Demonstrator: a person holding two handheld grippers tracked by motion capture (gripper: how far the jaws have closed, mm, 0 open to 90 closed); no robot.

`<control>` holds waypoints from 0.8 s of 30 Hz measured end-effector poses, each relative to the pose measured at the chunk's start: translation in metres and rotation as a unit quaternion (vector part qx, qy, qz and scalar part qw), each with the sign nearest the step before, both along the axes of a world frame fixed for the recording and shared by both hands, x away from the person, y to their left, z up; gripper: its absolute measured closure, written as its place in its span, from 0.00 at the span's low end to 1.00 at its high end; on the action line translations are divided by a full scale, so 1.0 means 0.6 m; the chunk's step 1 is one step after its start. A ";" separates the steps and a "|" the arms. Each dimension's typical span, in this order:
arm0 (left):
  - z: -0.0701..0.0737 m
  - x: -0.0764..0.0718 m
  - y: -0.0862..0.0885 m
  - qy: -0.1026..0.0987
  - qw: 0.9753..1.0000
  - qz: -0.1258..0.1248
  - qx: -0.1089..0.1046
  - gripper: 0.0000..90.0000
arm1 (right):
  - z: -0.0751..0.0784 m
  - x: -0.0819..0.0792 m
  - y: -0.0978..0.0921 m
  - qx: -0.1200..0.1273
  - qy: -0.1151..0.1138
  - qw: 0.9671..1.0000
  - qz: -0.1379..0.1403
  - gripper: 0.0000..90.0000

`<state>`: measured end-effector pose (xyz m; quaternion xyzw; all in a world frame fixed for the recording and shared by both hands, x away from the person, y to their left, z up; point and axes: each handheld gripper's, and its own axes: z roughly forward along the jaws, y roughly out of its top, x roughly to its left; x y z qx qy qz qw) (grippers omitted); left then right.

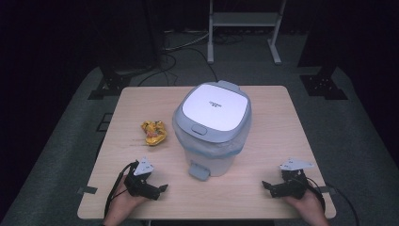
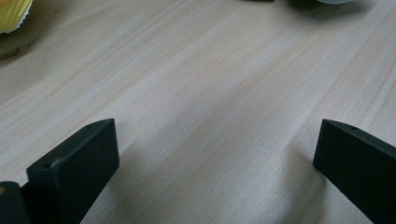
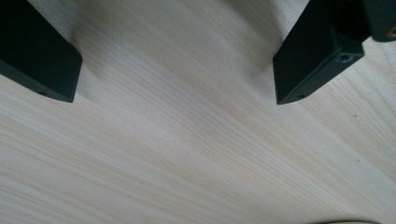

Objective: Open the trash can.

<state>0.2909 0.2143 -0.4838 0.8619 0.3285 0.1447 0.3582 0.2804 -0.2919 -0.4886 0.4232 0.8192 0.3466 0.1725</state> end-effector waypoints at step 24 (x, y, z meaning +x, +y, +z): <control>0.039 -0.011 0.007 0.006 0.998 -0.004 -0.059 0.23 | 0.000 0.000 0.000 0.000 0.000 1.000 0.000 0.00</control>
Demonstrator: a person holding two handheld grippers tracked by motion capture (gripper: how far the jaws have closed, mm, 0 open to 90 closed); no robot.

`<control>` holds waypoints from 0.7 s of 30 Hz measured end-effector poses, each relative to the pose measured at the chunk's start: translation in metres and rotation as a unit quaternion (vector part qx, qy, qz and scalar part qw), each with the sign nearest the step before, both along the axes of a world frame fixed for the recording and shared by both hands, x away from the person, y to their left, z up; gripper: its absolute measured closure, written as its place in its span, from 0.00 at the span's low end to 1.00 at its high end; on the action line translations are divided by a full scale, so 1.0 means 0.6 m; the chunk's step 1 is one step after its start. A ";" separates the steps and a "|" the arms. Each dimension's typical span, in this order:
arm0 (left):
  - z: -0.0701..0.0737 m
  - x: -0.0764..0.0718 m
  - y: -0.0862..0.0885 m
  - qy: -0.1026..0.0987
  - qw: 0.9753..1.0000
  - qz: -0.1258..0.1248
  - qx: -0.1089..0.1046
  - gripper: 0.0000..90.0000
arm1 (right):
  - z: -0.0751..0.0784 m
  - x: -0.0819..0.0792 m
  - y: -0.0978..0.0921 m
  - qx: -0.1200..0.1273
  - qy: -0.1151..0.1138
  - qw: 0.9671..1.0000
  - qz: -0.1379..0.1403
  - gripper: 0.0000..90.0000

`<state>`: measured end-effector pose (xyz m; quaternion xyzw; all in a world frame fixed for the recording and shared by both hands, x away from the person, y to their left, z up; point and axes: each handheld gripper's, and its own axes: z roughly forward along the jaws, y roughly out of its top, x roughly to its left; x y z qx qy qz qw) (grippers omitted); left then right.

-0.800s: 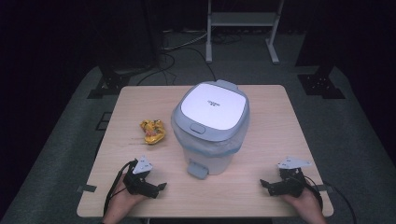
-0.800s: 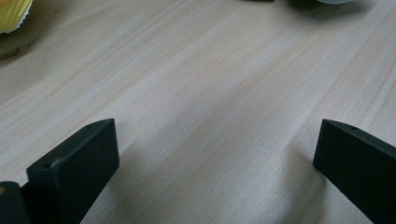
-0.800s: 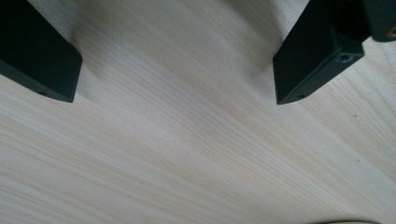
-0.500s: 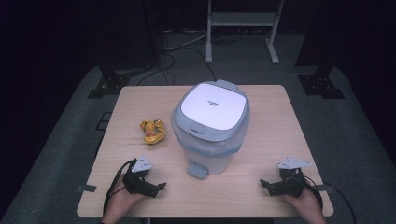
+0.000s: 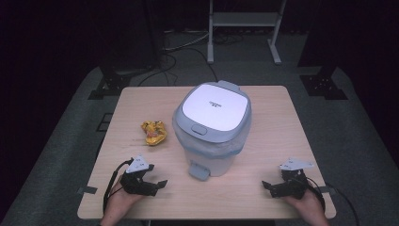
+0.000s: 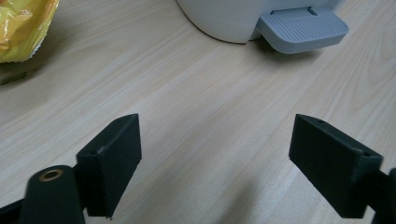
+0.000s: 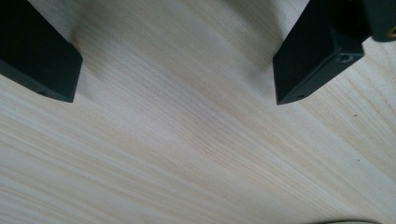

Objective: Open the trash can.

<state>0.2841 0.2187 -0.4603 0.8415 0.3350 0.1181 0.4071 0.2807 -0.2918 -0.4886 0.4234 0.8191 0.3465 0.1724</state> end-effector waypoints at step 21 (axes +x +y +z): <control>0.044 -0.008 0.003 -0.015 0.999 0.016 -0.043 0.43 | 0.000 0.000 0.000 0.000 0.000 1.000 -0.001 0.00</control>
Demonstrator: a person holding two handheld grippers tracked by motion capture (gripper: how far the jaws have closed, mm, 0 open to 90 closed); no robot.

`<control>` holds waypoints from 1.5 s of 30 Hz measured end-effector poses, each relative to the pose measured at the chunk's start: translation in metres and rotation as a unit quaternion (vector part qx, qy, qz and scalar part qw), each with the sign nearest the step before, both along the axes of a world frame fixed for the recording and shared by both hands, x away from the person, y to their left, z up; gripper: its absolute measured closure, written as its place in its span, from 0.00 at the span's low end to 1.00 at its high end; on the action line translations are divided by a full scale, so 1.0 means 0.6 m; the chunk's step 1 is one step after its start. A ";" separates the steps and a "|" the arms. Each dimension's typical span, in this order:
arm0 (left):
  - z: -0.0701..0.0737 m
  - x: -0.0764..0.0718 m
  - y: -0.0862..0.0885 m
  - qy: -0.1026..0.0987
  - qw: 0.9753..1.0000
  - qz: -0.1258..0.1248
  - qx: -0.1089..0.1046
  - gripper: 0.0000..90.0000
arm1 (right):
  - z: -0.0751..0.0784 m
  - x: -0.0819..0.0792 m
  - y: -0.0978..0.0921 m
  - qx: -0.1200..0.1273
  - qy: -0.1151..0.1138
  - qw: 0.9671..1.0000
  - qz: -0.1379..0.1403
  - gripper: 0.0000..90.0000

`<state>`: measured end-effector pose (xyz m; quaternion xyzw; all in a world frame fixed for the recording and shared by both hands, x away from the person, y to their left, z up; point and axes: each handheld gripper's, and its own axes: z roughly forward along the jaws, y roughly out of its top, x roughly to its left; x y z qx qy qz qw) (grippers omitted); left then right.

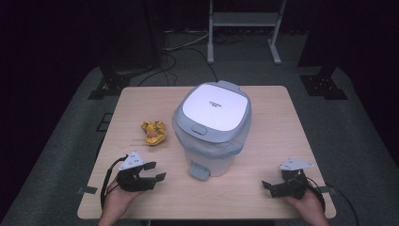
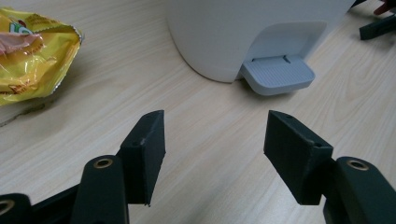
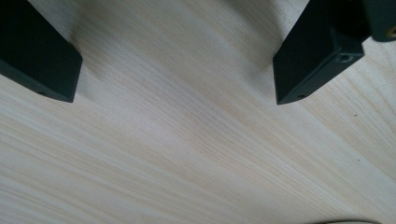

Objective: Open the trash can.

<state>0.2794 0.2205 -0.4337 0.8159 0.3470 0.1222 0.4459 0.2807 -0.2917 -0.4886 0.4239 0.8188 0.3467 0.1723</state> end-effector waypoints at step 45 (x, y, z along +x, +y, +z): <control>0.140 -0.014 -0.036 -0.018 0.998 -0.041 -0.039 0.99 | 0.000 0.000 0.000 -0.001 0.000 1.000 0.000 0.00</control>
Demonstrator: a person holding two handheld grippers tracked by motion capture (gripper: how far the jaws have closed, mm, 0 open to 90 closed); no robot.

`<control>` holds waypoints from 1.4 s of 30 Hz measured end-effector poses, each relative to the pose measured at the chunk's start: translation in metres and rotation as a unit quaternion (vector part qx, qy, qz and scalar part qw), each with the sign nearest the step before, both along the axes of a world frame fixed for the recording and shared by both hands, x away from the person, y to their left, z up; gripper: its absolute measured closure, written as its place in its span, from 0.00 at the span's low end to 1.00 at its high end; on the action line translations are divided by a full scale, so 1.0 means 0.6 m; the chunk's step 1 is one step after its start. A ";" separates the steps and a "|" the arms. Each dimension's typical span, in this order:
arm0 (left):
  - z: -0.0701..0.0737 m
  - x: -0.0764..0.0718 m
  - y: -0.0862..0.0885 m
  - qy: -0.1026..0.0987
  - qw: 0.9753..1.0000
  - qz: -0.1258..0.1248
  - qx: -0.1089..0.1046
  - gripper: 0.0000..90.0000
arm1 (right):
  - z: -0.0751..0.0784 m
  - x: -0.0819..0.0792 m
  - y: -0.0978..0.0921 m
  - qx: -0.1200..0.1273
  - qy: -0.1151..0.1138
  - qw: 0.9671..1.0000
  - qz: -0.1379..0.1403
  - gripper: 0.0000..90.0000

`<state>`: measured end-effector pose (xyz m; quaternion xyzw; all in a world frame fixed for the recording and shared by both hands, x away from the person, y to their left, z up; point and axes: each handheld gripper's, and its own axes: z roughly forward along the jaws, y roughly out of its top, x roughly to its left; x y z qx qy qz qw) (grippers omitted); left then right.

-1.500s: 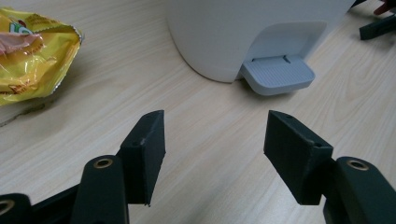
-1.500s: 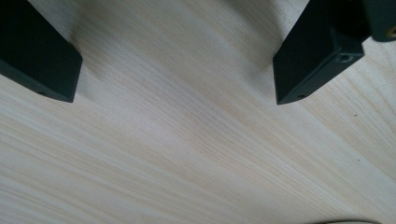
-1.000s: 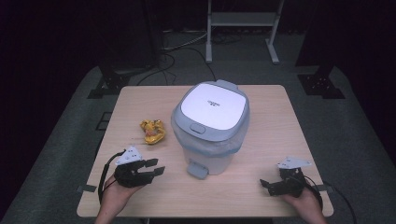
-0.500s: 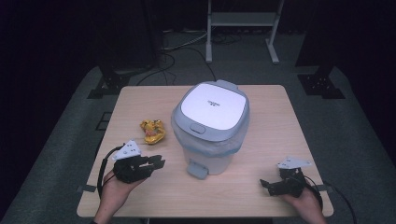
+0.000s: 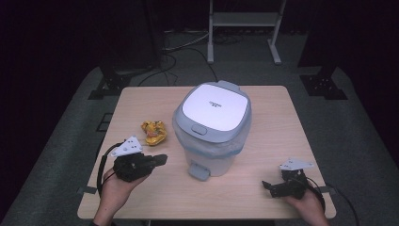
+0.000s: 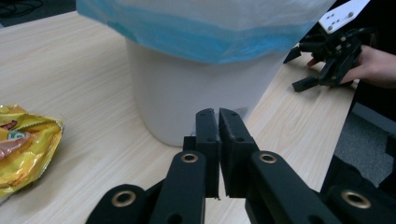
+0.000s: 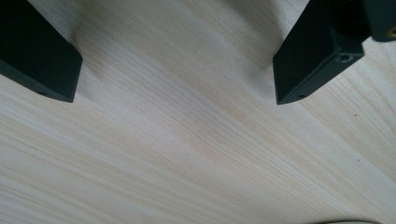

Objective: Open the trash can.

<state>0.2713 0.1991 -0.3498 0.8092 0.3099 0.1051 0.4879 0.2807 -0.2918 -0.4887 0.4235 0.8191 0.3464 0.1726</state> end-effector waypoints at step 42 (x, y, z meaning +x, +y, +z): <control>0.152 0.035 -0.071 -0.049 0.996 -0.061 -0.029 1.00 | 0.000 0.000 0.000 0.000 0.000 1.000 0.000 0.00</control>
